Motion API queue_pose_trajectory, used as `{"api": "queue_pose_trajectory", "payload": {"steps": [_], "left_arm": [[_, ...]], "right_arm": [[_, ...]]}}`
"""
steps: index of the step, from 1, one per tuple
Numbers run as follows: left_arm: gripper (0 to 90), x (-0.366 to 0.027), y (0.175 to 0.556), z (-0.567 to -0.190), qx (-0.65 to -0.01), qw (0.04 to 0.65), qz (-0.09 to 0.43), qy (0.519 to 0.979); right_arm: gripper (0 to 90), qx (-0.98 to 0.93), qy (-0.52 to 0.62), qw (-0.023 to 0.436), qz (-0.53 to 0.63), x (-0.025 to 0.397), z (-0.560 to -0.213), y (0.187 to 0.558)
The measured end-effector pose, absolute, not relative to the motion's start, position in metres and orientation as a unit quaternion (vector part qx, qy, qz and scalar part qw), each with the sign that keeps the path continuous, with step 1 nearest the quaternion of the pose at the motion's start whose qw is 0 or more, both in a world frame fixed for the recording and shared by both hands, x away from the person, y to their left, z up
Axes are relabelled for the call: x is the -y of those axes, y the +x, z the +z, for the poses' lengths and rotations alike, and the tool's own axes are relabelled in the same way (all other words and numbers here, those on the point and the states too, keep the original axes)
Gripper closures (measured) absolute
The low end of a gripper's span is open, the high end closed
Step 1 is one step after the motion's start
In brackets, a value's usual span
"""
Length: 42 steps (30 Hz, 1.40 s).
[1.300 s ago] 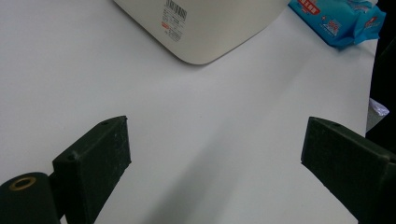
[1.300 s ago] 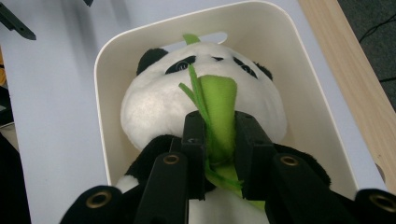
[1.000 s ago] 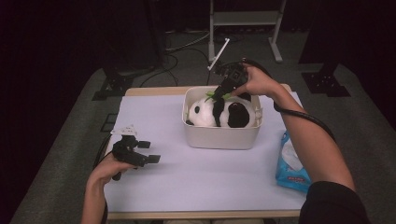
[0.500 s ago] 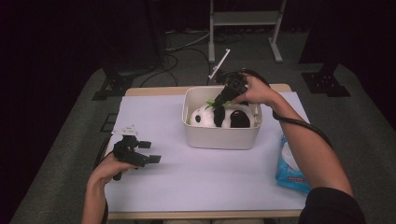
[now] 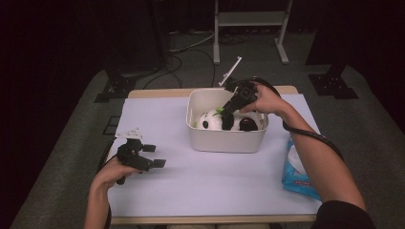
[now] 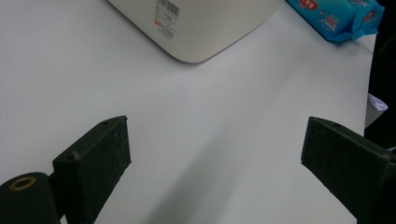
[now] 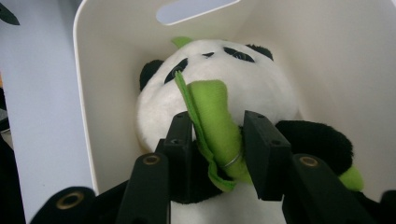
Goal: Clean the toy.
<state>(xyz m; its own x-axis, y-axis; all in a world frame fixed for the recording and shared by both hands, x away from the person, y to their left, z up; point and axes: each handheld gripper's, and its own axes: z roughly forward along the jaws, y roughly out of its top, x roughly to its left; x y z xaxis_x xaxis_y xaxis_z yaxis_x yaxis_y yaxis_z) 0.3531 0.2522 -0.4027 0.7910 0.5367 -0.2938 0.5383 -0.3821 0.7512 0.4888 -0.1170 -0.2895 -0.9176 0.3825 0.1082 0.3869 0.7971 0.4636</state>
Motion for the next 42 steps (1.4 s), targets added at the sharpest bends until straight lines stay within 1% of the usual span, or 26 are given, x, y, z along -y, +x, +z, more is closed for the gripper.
{"api": "queue_pose_trajectory", "payload": {"steps": [8, 9, 17, 42], "left_arm": [[7.2, -0.253, 0.353, -0.403, -0.322, 0.453, 0.0, 0.831], [7.2, -0.253, 0.353, -0.403, -0.322, 0.453, 0.0, 0.831], [7.2, -0.249, 0.353, -0.402, -0.319, 0.451, -0.001, 0.833], [7.2, -0.244, 0.357, -0.404, -0.312, 0.449, -0.002, 0.837]], "right_arm": [[54.9, 0.945, -0.211, 0.005, -0.248, 0.125, -0.288, 0.486], [55.9, 0.945, -0.209, 0.006, -0.25, 0.126, -0.288, 0.486], [53.4, 0.938, -0.215, 0.001, -0.272, 0.142, -0.27, 0.476], [46.8, 0.924, -0.229, -0.005, -0.307, 0.191, -0.26, 0.434]]}}
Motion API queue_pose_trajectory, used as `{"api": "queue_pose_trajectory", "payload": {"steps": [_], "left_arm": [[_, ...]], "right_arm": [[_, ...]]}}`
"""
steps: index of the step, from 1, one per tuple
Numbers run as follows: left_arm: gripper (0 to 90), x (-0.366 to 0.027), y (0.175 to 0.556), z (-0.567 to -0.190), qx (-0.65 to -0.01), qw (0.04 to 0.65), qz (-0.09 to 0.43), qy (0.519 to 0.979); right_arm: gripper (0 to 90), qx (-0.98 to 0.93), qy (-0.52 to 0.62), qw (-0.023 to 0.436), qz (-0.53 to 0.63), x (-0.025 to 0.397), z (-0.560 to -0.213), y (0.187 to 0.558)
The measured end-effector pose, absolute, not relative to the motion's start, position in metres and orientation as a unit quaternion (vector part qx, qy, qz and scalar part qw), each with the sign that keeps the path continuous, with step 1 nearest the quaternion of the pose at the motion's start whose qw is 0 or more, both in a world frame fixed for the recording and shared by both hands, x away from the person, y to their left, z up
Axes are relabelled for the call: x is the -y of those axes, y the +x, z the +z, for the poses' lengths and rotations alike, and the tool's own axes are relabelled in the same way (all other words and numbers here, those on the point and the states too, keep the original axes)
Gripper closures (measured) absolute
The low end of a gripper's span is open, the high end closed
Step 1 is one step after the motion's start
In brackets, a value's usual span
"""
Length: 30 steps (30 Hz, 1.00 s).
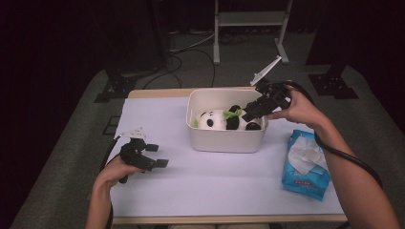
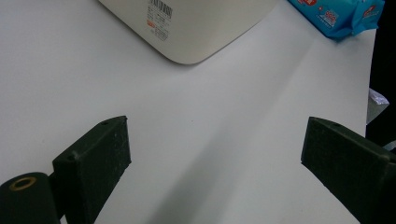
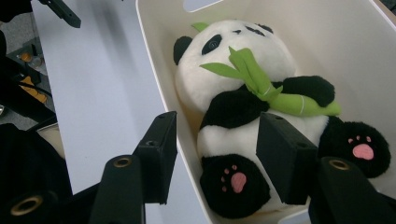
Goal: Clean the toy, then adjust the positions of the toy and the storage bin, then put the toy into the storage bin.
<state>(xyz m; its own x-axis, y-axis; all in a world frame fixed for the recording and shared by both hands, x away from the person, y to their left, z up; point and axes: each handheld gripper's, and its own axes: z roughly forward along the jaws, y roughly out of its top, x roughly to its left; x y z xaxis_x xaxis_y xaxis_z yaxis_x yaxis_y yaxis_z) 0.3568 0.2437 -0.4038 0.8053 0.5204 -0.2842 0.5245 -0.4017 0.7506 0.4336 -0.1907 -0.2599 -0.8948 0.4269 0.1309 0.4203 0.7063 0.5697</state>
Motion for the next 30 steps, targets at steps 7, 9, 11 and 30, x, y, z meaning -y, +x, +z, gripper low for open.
{"api": "queue_pose_trajectory", "payload": {"steps": [7, 9, 11, 30], "left_arm": [[7.2, -0.244, 0.357, -0.405, -0.314, 0.447, -0.005, 0.837], [7.2, -0.244, 0.357, -0.404, -0.313, 0.447, -0.006, 0.838], [7.2, -0.243, 0.357, -0.405, -0.312, 0.447, -0.006, 0.838], [7.2, -0.24, 0.355, -0.404, -0.309, 0.445, -0.006, 0.84]], "right_arm": [[45.8, -0.92, 0.234, 0.008, 0.313, 0.205, -0.261, 0.424], [45.5, -0.919, 0.235, 0.008, 0.315, 0.209, -0.261, 0.42], [45.5, -0.919, 0.236, 0.01, 0.314, 0.212, -0.262, 0.417], [44.1, -0.911, 0.25, 0.009, 0.328, 0.232, -0.269, 0.394]]}}
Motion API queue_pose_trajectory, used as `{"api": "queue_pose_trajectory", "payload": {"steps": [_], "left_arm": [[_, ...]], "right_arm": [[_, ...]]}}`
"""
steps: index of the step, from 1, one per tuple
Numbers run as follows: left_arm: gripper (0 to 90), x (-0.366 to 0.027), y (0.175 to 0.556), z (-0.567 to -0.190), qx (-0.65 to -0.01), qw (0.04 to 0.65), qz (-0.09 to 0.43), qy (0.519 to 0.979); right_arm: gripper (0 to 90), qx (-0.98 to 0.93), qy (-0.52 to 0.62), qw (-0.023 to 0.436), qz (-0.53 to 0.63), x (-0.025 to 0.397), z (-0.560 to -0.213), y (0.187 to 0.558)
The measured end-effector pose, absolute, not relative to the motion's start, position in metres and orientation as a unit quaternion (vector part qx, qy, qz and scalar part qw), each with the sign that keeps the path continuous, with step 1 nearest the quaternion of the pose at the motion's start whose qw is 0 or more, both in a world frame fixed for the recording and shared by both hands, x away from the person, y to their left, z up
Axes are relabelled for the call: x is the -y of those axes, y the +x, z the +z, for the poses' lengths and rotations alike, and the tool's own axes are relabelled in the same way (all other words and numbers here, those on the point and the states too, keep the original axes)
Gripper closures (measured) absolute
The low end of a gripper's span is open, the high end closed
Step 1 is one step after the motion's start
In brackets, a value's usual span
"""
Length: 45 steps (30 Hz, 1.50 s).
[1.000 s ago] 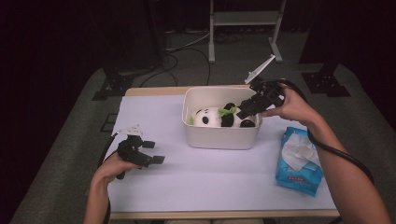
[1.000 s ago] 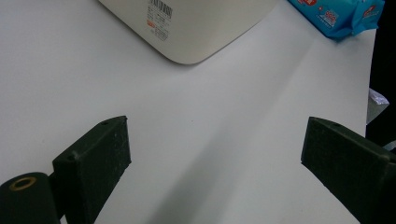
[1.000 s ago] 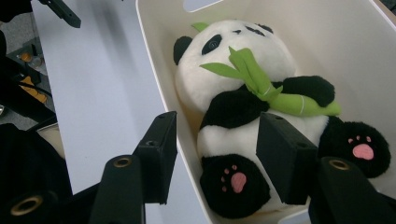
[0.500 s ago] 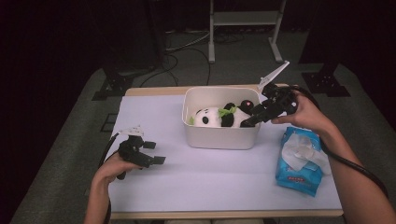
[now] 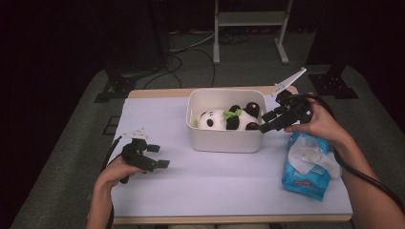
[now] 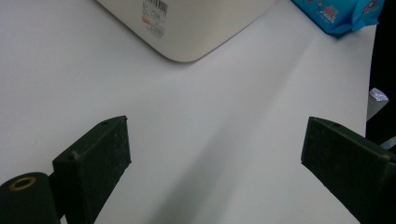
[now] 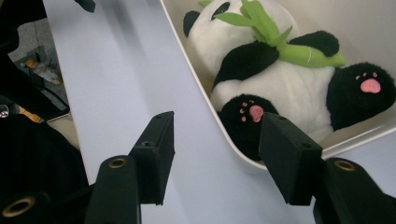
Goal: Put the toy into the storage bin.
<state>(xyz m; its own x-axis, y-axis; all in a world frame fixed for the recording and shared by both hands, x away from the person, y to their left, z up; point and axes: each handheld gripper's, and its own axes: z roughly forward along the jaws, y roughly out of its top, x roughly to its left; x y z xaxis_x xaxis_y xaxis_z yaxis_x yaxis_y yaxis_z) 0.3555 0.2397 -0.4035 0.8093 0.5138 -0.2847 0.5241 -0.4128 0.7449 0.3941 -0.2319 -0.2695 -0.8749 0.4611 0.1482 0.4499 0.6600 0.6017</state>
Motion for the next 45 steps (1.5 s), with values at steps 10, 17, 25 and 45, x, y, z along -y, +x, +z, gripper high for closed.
{"api": "queue_pose_trajectory", "payload": {"steps": [10, 17, 25, 45], "left_arm": [[7.2, -0.239, 0.356, -0.404, -0.309, 0.445, -0.005, 0.841], [7.2, -0.238, 0.355, -0.405, -0.31, 0.444, -0.006, 0.841], [7.2, -0.237, 0.354, -0.405, -0.307, 0.442, -0.005, 0.843], [7.2, -0.237, 0.352, -0.404, -0.308, 0.442, -0.005, 0.842]], "right_arm": [[44.1, -0.908, 0.257, 0.008, 0.331, 0.242, -0.278, 0.386], [44.0, -0.905, 0.267, 0.002, 0.331, 0.251, -0.288, 0.382], [43.8, -0.901, 0.281, -0.005, 0.332, 0.261, -0.301, 0.374], [43.3, -0.893, 0.303, -0.022, 0.333, 0.28, -0.322, 0.357]]}}
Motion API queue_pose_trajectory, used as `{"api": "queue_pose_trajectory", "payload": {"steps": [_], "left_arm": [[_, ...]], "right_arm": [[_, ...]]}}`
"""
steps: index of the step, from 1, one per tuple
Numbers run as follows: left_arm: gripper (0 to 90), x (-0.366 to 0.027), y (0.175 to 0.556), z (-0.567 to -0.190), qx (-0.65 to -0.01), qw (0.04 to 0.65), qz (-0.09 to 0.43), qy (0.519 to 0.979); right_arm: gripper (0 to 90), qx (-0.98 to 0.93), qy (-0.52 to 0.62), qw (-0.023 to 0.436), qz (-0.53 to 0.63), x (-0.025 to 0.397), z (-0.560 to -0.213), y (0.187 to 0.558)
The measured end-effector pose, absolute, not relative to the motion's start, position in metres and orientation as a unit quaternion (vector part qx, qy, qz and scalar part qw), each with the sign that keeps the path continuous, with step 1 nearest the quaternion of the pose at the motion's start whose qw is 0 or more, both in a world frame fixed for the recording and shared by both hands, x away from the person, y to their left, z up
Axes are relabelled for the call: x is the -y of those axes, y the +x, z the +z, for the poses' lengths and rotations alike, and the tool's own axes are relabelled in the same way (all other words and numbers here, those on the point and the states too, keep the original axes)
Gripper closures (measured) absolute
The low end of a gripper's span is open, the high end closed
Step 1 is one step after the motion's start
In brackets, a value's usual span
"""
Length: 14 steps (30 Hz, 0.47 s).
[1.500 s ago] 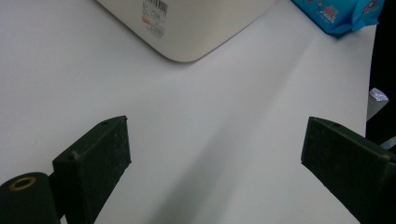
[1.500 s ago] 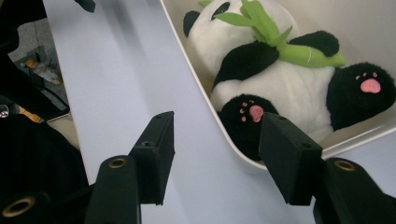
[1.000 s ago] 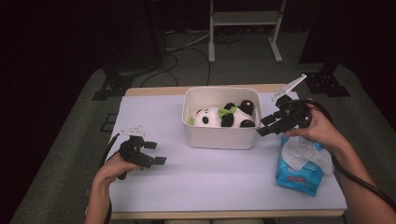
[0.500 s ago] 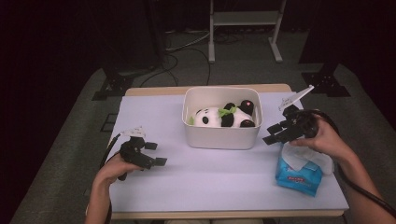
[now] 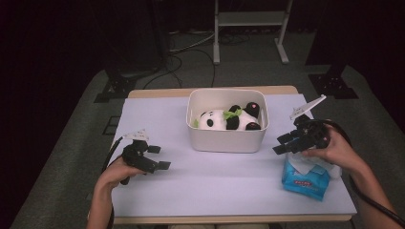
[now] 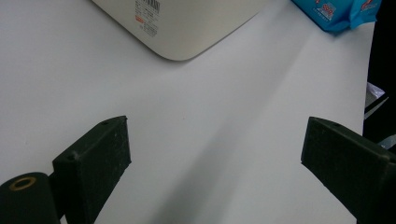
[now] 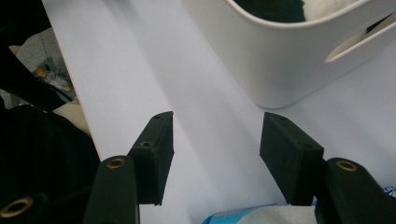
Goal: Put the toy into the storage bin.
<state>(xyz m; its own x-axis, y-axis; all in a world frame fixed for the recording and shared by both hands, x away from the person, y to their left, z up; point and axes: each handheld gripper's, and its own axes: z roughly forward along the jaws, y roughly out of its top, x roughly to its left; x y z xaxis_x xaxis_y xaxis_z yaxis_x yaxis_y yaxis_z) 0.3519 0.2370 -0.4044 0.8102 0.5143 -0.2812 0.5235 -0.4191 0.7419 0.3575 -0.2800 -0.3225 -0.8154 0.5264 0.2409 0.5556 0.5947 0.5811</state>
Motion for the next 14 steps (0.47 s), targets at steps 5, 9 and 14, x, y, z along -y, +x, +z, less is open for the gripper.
{"api": "queue_pose_trajectory", "payload": {"steps": [5, 9, 14], "left_arm": [[7.2, -0.2374, 0.3519, -0.4044, -0.308, 0.443, -0.004, 0.842], [7.2, -0.237, 0.3516, -0.4044, -0.307, 0.443, -0.005, 0.842], [7.2, -0.2367, 0.3513, -0.4041, -0.306, 0.442, -0.004, 0.843]], "right_arm": [[43.0, 0.892, -0.307, 0.024, -0.331, 0.2833, -0.3257, 0.3543], [43.0, 0.891, -0.309, 0.026, -0.331, 0.2855, -0.3277, 0.3524], [42.7, 0.891, -0.308, 0.027, -0.332, 0.2865, -0.3287, 0.3505]]}}
